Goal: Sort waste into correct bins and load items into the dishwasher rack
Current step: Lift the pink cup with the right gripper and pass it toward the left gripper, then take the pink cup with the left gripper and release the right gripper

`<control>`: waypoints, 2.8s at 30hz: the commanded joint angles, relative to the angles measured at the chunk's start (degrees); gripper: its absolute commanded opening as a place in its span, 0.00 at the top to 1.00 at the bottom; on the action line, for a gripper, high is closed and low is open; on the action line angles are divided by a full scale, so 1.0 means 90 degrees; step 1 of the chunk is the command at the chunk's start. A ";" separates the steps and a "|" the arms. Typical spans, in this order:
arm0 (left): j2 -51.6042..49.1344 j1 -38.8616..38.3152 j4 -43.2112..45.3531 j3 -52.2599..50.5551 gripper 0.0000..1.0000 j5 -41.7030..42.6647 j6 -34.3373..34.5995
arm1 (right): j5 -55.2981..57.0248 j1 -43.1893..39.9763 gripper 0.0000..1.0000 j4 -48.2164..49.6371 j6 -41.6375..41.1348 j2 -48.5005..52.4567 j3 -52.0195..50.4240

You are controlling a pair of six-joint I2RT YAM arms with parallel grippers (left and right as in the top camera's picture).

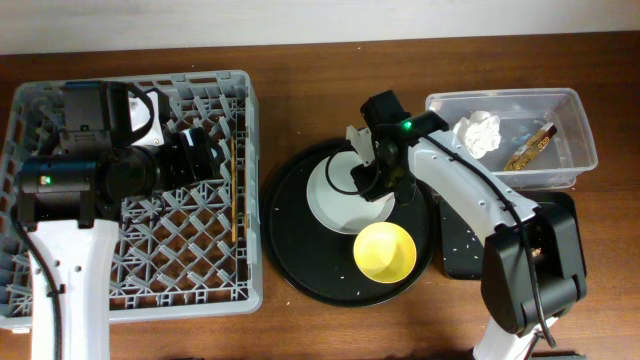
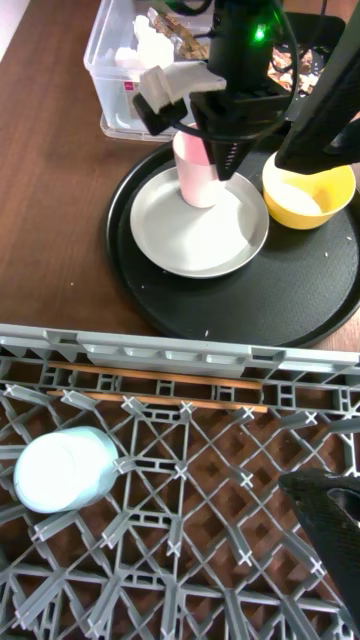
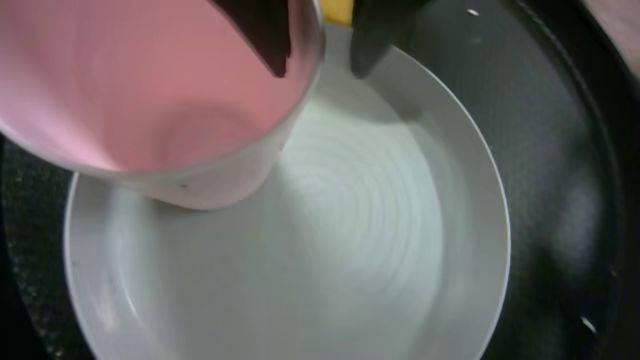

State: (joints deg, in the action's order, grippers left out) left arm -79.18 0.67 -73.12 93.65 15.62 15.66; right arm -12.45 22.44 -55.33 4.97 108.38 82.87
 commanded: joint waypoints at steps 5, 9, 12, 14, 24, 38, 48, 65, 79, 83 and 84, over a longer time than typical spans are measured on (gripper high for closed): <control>0.0002 -0.0015 -0.0017 -0.0032 0.07 -0.0044 -0.0083 | 0.0070 0.0046 0.96 -0.0126 0.0005 0.0063 0.0192; 0.0005 -0.0015 -0.0051 -0.0032 0.07 0.0078 -0.0090 | -0.0299 0.0046 0.96 -0.1239 0.0005 -0.0136 0.1809; 0.0005 -0.0015 0.0019 -0.0032 0.07 0.1583 -0.0869 | -0.0789 0.0034 0.96 -0.2531 0.0005 -0.0284 0.3696; 0.0005 -0.0015 0.0070 -0.0032 0.07 0.3546 -0.2038 | -0.1282 -0.0019 0.96 -0.3298 0.0007 -0.0340 0.4789; 0.0005 -0.0029 0.0221 -0.0032 0.01 0.7057 -0.3946 | -0.5435 -0.0784 0.96 -0.4607 0.1321 -0.0787 0.6399; 0.0005 -0.0976 0.1015 -0.0032 0.03 0.6795 -0.3767 | -0.6353 -0.0223 0.96 -0.4663 0.1644 -0.0787 0.6394; 0.0005 -0.0991 0.1071 -0.0032 0.47 0.7077 -0.3747 | -0.6205 0.0046 0.96 -0.4544 0.1780 -0.0787 0.6394; 0.0027 -0.0991 0.0860 -0.0032 0.39 0.7079 -0.3747 | -0.6207 0.0034 0.96 -0.3993 0.1780 -0.0787 0.6397; 0.0034 -0.0818 0.0860 -0.0032 0.43 0.7082 -0.3747 | -0.5809 -0.1039 0.90 -0.4163 0.1736 -0.0782 0.6394; 0.0087 -0.0818 0.0862 -0.0032 0.43 0.7079 -0.3747 | -0.5537 -0.0877 0.96 -0.4167 0.1736 -0.0750 0.6382; 0.0092 -0.0818 0.0860 -0.0032 0.43 0.7079 -0.3747 | -0.5537 -0.0792 0.96 -0.4177 0.1736 -0.0750 0.6348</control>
State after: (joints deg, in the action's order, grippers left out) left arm -79.18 -6.94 -65.32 93.54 78.67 -17.82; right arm -63.96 13.61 -92.82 19.99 101.38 139.72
